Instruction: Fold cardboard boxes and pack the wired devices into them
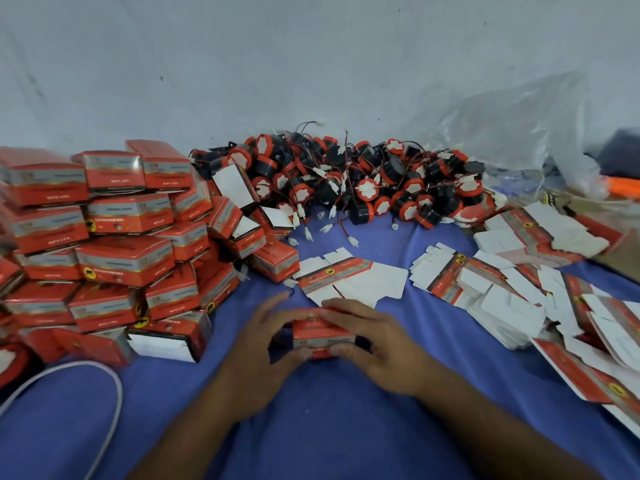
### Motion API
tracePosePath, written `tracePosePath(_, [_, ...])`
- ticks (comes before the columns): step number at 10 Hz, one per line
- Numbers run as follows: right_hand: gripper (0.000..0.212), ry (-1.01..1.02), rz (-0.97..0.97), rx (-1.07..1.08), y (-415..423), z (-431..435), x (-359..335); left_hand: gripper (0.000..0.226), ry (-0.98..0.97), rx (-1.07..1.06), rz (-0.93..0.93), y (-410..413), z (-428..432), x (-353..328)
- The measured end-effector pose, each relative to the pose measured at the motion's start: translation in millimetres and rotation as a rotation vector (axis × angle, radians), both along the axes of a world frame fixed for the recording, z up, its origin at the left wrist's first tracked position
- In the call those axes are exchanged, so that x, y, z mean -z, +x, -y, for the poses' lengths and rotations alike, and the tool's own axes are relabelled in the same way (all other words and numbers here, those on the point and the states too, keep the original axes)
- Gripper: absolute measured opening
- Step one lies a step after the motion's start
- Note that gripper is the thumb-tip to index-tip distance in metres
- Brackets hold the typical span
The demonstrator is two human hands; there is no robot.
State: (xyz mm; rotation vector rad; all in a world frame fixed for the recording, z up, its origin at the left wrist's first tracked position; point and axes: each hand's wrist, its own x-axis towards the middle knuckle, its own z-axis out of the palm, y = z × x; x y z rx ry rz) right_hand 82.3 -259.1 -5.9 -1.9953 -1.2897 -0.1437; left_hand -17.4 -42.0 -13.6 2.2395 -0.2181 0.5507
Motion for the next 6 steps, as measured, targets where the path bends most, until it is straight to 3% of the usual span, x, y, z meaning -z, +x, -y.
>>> tracePosePath(1, [0.048,0.043,-0.018,0.034,-0.6,-0.6,2.4,0.040,-0.034,0.035,-0.035,-2.4,1.4,-7.3])
tracePosePath(2, [0.054,0.010,-0.052,0.101,2.5,-3.3,8.7,0.041,0.027,-0.080,0.065,-8.4,1.6,-15.4])
tracePosePath(3, [0.046,-0.014,-0.085,0.200,8.8,-3.2,9.5,0.041,0.078,-0.382,0.264,-9.2,-13.3,-28.0])
tracePosePath(4, [0.033,-0.032,-0.041,0.199,8.8,-4.1,7.0,0.044,0.328,-0.614,0.227,-7.7,-27.3,-34.5])
tracePosePath(5, [0.023,-0.041,-0.054,0.157,4.2,-6.4,5.6,0.048,0.603,-0.647,0.035,-2.0,-21.9,-35.7])
tracePosePath(6, [0.019,0.141,-0.223,0.228,-4.4,-3.9,-18.8,0.050,0.725,-0.711,-0.079,2.7,-13.4,-36.3])
